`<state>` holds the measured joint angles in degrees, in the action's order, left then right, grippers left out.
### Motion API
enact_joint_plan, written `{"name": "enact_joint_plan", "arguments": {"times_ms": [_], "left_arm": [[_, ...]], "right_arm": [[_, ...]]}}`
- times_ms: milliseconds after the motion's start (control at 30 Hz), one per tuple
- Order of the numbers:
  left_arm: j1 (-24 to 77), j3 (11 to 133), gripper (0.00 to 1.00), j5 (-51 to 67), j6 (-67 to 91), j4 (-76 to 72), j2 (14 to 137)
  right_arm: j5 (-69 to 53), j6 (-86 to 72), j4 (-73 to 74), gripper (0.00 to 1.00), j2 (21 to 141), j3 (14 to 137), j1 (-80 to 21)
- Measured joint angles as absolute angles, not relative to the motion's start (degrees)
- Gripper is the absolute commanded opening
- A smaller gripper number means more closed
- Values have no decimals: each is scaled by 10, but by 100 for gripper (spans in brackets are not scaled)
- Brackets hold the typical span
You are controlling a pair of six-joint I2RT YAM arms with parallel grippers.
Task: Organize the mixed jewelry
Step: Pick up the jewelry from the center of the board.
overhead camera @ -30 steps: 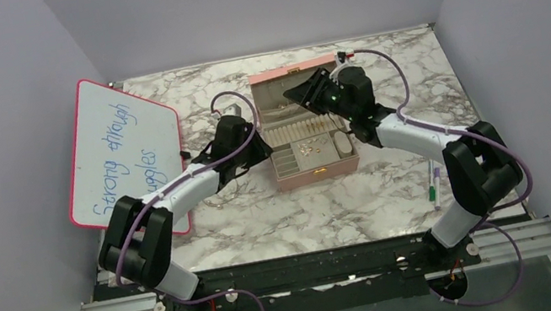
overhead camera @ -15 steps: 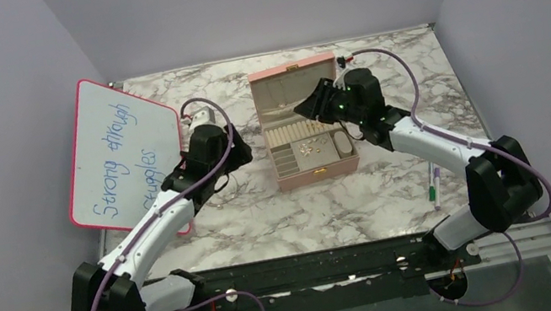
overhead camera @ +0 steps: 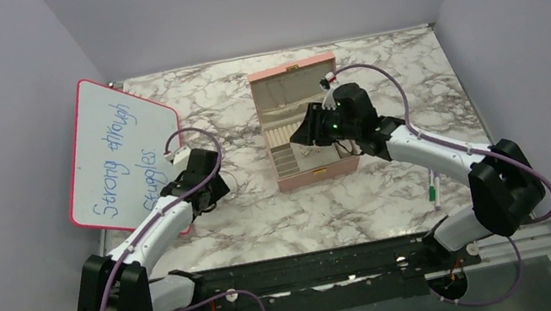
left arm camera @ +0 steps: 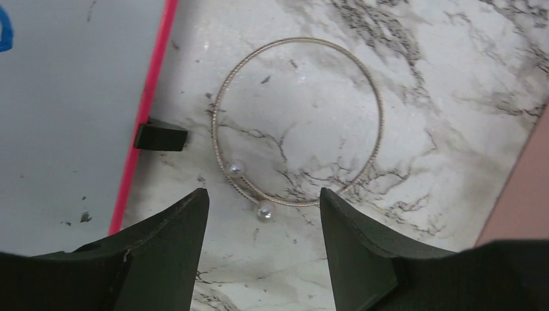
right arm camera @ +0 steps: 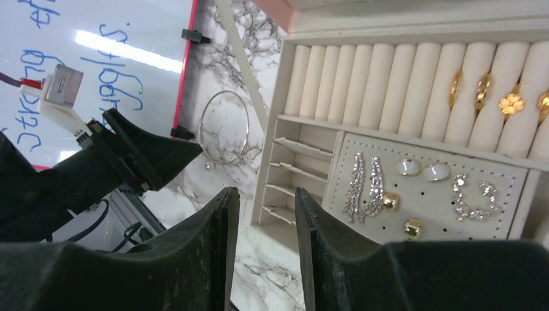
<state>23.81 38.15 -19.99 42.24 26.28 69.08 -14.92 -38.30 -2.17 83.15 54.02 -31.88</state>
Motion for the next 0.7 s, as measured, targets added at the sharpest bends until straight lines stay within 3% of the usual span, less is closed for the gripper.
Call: {"name": "enact_joint_plan", "arguments": {"times_ms": [433,700], "left_arm": [[215,344,48,-191,467,257,736],[205,357,7,-200,452,223,769]], "right_arm": [[-155,-385,-11,40,829,529,-326],[-155,-389,-5,40,822,527,-326]]}}
